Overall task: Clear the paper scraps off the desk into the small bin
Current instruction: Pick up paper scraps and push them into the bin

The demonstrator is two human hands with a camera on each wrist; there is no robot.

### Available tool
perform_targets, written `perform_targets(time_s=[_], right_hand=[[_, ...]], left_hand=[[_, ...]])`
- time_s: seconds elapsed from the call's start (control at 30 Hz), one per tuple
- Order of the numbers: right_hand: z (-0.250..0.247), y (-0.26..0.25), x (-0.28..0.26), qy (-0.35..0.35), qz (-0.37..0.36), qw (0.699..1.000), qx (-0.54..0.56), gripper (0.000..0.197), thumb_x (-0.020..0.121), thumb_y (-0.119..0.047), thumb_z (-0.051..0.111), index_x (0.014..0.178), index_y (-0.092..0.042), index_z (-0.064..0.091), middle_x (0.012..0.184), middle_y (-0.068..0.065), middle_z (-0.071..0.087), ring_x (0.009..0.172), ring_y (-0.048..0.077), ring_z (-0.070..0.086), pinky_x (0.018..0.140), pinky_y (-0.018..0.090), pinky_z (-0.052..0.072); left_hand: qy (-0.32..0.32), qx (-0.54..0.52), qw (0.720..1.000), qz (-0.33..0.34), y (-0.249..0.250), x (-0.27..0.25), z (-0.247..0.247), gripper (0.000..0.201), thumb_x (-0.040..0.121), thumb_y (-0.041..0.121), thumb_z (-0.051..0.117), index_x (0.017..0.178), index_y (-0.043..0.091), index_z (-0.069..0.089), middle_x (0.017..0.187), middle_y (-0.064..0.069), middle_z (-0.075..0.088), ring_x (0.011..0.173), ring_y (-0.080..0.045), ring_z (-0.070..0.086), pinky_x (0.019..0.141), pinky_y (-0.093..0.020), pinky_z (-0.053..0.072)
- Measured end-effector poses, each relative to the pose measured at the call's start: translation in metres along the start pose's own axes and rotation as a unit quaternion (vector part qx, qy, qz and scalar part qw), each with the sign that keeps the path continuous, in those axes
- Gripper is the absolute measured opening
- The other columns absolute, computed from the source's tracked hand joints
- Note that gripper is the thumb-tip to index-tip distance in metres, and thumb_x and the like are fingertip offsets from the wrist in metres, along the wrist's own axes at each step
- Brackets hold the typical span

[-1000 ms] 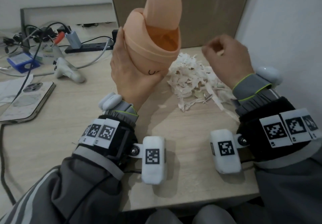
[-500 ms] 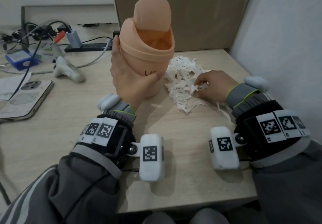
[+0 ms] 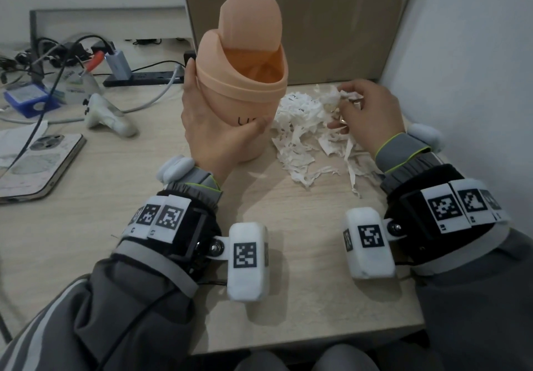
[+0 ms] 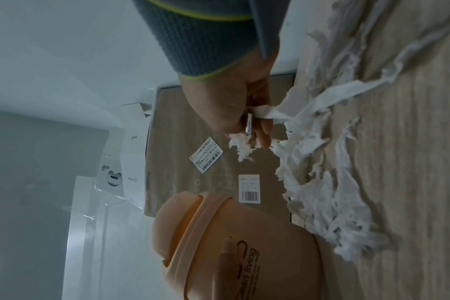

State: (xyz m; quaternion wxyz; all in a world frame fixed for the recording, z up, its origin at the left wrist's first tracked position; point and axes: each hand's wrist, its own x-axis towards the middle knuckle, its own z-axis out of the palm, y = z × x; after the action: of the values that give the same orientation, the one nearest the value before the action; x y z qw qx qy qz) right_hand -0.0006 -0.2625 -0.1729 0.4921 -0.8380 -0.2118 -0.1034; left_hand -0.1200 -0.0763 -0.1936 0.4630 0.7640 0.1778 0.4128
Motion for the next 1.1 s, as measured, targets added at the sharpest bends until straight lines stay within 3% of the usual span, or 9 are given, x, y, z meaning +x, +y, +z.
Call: perform_targets(time_s=[0.13,0.27,0.4,0.53,0.63,0.77,0.93,1.03,1.1], right_hand=[[0.0027,0.0014,0.0031,0.031,0.04,0.993,0.106,0.032,0.087,-0.004,0.048,0.078,-0.03,0.063,0.099,0.008,0.07,0.072,0.015,0.072,0.065,0.031,0.057],[0.004,0.0069,0.0062,0.067,0.063,0.987,0.131,0.016,0.088,-0.013,0.057,0.093,-0.022,0.069,0.091,0.0,0.068,0.082,0.013,0.063,0.08,0.029,0.055],[0.0031,0.0078,0.006,0.073,0.076,0.979,0.172,0.012,0.086,-0.01,0.063,0.09,-0.02,0.068,0.074,-0.009,0.062,0.063,0.0,0.057,0.064,0.017,0.047],[0.0008,0.0034,0.0045,0.073,0.073,0.971,0.214,0.017,0.086,-0.007,0.062,0.083,-0.024,0.062,0.075,0.001,0.065,0.052,0.001,0.062,0.054,0.018,0.049],[0.0019,0.0016,0.004,0.045,0.09,0.964,0.244,0.014,0.089,-0.002,0.056,0.097,-0.013,0.059,0.079,0.002,0.065,0.059,0.002,0.067,0.056,0.014,0.051],[0.0053,0.003,0.0043,-0.032,0.146,0.961,0.233,0.035,0.082,0.005,0.062,0.114,-0.007,0.057,0.1,0.012,0.066,0.084,0.013,0.069,0.069,0.014,0.056],[0.0091,0.0056,0.0034,-0.141,0.147,0.973,0.105,0.058,0.082,0.0,0.061,0.137,-0.009,0.044,0.1,0.01,0.064,0.099,0.023,0.064,0.098,0.036,0.05],[0.0104,0.0062,0.0017,-0.164,0.137,0.97,0.114,0.055,0.086,0.003,0.059,0.137,-0.005,0.041,0.089,0.002,0.059,0.108,0.025,0.061,0.098,0.034,0.05],[0.0098,0.0067,0.0016,-0.155,0.138,0.969,0.134,0.048,0.088,0.002,0.059,0.133,-0.004,0.044,0.101,0.014,0.065,0.102,0.025,0.063,0.088,0.027,0.054]], left_hand=[[-0.001,-0.004,1.0,0.005,-0.0009,0.0006,0.0004,0.135,0.05,0.053,0.081,0.162,0.02,0.015,0.161,-0.002,0.037,0.145,-0.028,0.04,0.12,-0.053,0.036],[-0.002,-0.004,1.0,0.008,-0.0027,0.0013,0.0005,0.134,0.05,0.052,0.081,0.162,0.019,0.014,0.161,-0.002,0.036,0.145,-0.028,0.04,0.12,-0.052,0.036],[-0.003,-0.001,1.0,0.009,-0.0039,0.0022,0.0005,0.134,0.051,0.053,0.081,0.162,0.02,0.013,0.162,-0.001,0.035,0.145,-0.027,0.039,0.121,-0.051,0.035],[-0.005,-0.003,1.0,0.007,-0.0046,0.0021,0.0009,0.135,0.05,0.054,0.081,0.163,0.021,0.013,0.162,-0.001,0.035,0.146,-0.026,0.038,0.121,-0.051,0.035],[-0.006,-0.005,1.0,0.009,-0.0043,0.0021,0.0011,0.135,0.05,0.054,0.081,0.162,0.021,0.014,0.162,-0.001,0.035,0.147,-0.026,0.038,0.121,-0.052,0.036],[-0.006,-0.008,1.0,0.01,-0.004,0.0023,0.0009,0.136,0.05,0.054,0.081,0.162,0.02,0.014,0.162,-0.001,0.035,0.147,-0.025,0.039,0.121,-0.052,0.036],[-0.007,-0.007,1.0,0.008,-0.0027,0.0013,0.001,0.136,0.049,0.054,0.08,0.163,0.019,0.014,0.162,-0.002,0.036,0.147,-0.025,0.038,0.121,-0.05,0.035],[-0.008,-0.009,1.0,0.012,-0.0018,0.0015,0.001,0.136,0.048,0.056,0.079,0.162,0.018,0.014,0.162,-0.002,0.036,0.147,-0.025,0.039,0.121,-0.05,0.035],[-0.009,-0.008,1.0,0.014,-0.0016,0.0016,0.0006,0.136,0.049,0.056,0.078,0.162,0.018,0.014,0.162,-0.002,0.036,0.147,-0.024,0.039,0.122,-0.05,0.035]])
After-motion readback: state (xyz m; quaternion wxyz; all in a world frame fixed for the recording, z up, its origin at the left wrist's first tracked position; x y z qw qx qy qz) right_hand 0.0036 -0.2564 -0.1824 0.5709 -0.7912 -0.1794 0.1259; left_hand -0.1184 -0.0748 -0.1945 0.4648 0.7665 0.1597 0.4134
